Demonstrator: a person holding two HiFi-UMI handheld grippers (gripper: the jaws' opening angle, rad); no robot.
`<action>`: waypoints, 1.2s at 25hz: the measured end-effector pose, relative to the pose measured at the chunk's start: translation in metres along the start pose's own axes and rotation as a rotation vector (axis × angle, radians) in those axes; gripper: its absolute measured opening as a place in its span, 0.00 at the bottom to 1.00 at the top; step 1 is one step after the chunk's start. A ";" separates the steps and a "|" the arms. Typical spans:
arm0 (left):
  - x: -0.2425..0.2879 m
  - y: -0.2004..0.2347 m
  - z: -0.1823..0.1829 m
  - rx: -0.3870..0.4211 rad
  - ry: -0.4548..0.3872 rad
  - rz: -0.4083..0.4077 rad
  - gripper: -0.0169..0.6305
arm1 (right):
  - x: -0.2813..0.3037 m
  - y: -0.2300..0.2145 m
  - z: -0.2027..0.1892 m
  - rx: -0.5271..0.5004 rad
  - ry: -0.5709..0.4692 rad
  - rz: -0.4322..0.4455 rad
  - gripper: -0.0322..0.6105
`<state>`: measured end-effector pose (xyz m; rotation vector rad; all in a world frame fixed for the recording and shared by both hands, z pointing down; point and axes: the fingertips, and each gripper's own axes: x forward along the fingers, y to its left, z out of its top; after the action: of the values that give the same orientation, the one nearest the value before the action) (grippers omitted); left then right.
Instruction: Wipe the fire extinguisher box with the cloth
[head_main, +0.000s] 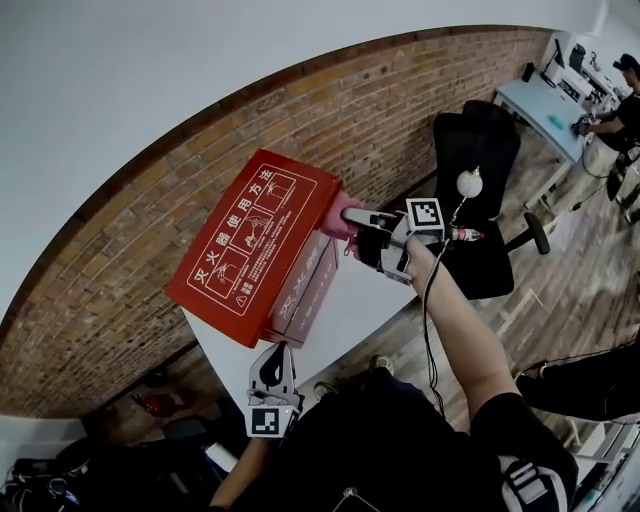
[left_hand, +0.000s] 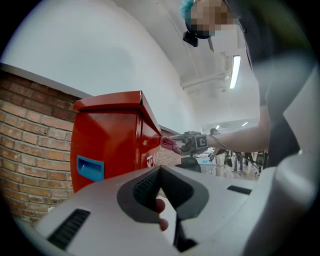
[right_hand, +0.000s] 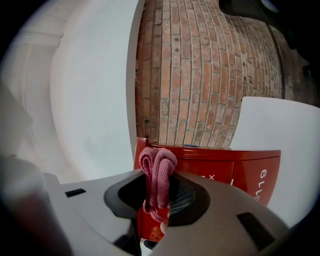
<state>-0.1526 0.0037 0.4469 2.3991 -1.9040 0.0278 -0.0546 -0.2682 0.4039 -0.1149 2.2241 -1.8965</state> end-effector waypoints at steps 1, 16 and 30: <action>0.000 0.002 -0.001 0.002 0.004 0.005 0.07 | -0.001 -0.002 0.002 0.000 -0.003 0.001 0.21; 0.013 0.010 -0.011 -0.014 0.059 0.066 0.07 | -0.001 -0.042 0.003 0.011 0.028 -0.039 0.22; 0.021 0.010 -0.024 -0.034 0.092 0.097 0.07 | -0.003 -0.087 -0.005 0.026 0.035 -0.073 0.22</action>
<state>-0.1570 -0.0174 0.4730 2.2410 -1.9611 0.1090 -0.0593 -0.2773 0.4904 -0.1622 2.2463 -1.9798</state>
